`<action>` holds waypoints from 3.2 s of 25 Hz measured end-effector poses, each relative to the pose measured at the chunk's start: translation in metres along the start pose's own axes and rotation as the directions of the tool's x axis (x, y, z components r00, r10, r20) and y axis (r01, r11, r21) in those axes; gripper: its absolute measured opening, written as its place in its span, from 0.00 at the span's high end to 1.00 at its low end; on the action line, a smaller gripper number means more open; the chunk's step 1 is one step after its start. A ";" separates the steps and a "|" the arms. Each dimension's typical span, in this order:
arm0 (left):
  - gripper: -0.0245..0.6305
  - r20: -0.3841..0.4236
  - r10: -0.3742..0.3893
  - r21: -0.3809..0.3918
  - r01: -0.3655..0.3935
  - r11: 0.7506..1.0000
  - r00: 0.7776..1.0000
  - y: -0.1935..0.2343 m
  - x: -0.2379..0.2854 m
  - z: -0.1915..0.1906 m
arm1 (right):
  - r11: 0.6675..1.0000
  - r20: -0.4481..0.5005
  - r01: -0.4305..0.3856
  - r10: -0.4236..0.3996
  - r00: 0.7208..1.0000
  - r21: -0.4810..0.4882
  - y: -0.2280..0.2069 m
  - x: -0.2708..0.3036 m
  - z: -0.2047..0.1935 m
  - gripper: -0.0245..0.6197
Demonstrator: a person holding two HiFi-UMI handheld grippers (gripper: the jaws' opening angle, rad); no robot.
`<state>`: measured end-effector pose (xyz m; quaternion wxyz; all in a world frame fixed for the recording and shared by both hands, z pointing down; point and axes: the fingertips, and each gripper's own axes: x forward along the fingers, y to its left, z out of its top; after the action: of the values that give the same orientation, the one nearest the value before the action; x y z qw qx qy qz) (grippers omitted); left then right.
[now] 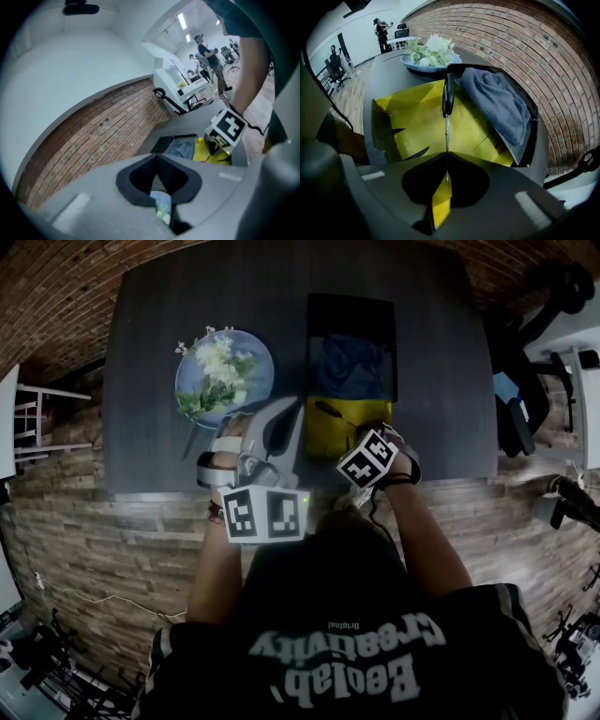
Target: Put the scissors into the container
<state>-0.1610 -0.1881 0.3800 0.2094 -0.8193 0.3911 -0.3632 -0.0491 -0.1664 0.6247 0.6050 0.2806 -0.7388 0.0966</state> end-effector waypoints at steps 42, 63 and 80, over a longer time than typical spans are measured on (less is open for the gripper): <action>0.96 -0.022 -0.038 0.010 0.038 0.999 0.999 -0.010 -0.001 -0.005 | 0.999 0.041 0.018 -0.016 0.999 -0.043 0.003 0.001 0.001 0.94; 0.96 -0.014 -0.049 0.011 0.049 0.999 0.999 -0.013 0.003 -0.007 | 0.999 0.051 -0.021 0.022 0.998 -0.026 0.007 0.001 0.002 0.91; 0.96 0.000 -0.067 0.021 0.067 0.997 0.998 -0.018 0.011 0.000 | 0.998 0.078 -0.016 0.021 0.997 -0.061 0.009 -0.001 0.003 0.89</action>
<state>-0.1477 -0.1857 0.3955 0.2057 -0.8299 0.3593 -0.3740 -0.0569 -0.1600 0.6252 0.5827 0.2590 -0.7673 0.0686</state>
